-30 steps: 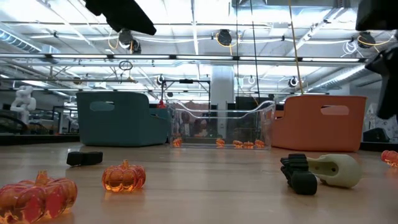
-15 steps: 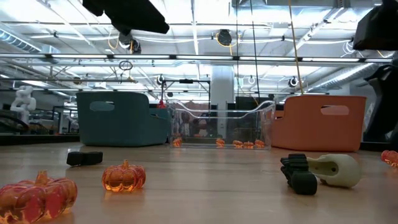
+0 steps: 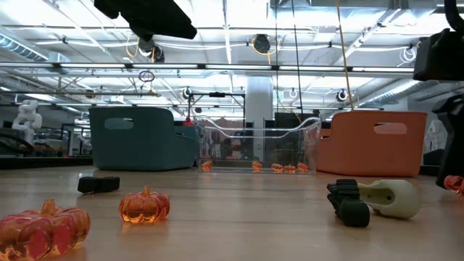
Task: Sort Halloween decoration
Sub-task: Put the orange pumpkin toy into the transparent bin
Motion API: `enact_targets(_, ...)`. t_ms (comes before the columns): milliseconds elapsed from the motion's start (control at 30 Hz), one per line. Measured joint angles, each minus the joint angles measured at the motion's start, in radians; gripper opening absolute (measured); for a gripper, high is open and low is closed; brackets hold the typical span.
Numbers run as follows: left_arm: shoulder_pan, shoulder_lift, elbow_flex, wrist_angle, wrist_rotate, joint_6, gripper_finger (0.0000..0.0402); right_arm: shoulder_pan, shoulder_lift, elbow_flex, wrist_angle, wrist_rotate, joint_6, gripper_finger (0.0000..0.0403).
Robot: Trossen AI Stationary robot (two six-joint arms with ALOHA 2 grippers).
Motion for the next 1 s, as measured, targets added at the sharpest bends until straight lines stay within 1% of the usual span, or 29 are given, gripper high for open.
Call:
enact_targets(200, 0.0, 0.0, 0.0, 0.0, 0.002, 0.0, 0.0115, 0.0, 0.0, 0.0, -0.009, -0.004, 0.023, 0.0176)
enact_targets(500, 0.0, 0.0, 0.0, 0.008, 0.003, -0.002, 0.0115, 0.0, 0.001, 0.0, -0.022, 0.0, 0.014, 0.0088)
enact_targets(600, 0.0, 0.0, 0.0, 0.009, 0.003, -0.001, 0.0115, 0.0, 0.001, 0.0, -0.027, 0.017, 0.001, 0.0064)
enact_targets(700, 0.0, 0.0, 0.0, 0.009, 0.003, -0.001, 0.0115, -0.001, 0.002, -0.001, -0.032, 0.03, -0.013, 0.0054)
enact_targets(1000, 0.0, 0.0, 0.0, 0.008, 0.003, -0.007, 0.0115, -0.001, 0.002, -0.001, -0.024, 0.055, -0.041, 0.0047)
